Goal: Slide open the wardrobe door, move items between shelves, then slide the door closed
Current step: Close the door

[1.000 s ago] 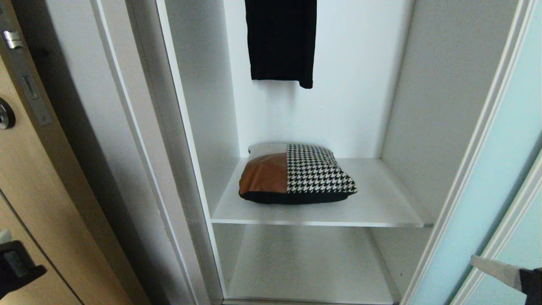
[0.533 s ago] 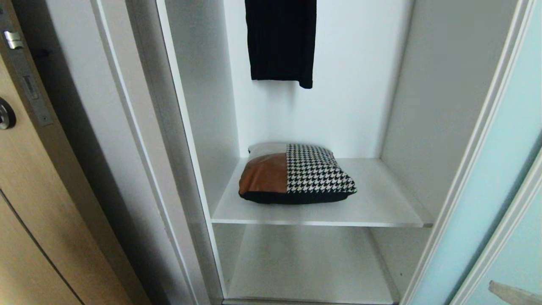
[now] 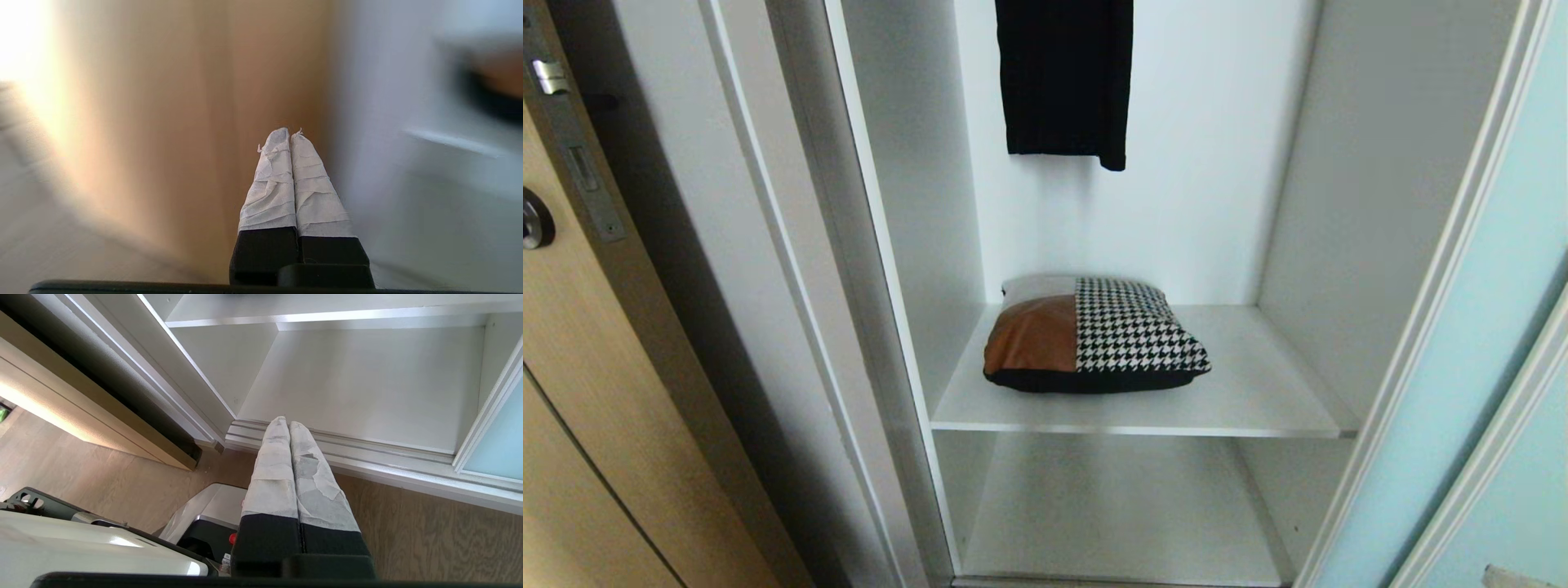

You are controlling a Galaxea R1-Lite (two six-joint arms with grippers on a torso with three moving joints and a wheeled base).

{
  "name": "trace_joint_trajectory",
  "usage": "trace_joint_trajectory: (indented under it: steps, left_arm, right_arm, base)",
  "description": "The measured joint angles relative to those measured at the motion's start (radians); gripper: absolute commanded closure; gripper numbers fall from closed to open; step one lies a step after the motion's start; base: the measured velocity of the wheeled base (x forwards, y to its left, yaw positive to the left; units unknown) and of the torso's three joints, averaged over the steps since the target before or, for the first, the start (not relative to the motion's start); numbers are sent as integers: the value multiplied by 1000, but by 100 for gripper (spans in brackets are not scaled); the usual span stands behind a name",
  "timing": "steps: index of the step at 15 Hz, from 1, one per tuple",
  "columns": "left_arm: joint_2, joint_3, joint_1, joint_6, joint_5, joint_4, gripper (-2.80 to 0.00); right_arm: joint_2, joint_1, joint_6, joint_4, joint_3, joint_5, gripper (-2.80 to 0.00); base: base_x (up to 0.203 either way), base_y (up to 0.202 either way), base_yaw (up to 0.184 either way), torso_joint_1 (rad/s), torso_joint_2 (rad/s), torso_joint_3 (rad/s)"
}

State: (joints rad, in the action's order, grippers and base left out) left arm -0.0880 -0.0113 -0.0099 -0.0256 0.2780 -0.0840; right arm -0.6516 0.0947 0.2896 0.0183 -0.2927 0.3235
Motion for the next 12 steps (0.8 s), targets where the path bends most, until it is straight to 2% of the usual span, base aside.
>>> trace_joint_trajectory:
  steps: [2,3,4,12]
  left_arm:
    - [50,-10,2,-2,-194,95,0]
    - [64,-5,3,-5,-257,109,0]
    - [75,-3,4,-4,-278,106,0]
    - [91,7,4,7,-278,94,0]
  right_arm:
    - [18,0,0,-3,7,-1,0]
    - [29,0,0,-8,14,-1,0]
    - [39,0,0,-15,17,-1,0]
    - [83,1,-1,-37,32,-1,0]
  base:
    - [0,0,0,0,0,0]
    - [0,0,0,0,0,0]
    - [0,0,0,0,0,0]
    - [0,0,0,0,0,0]
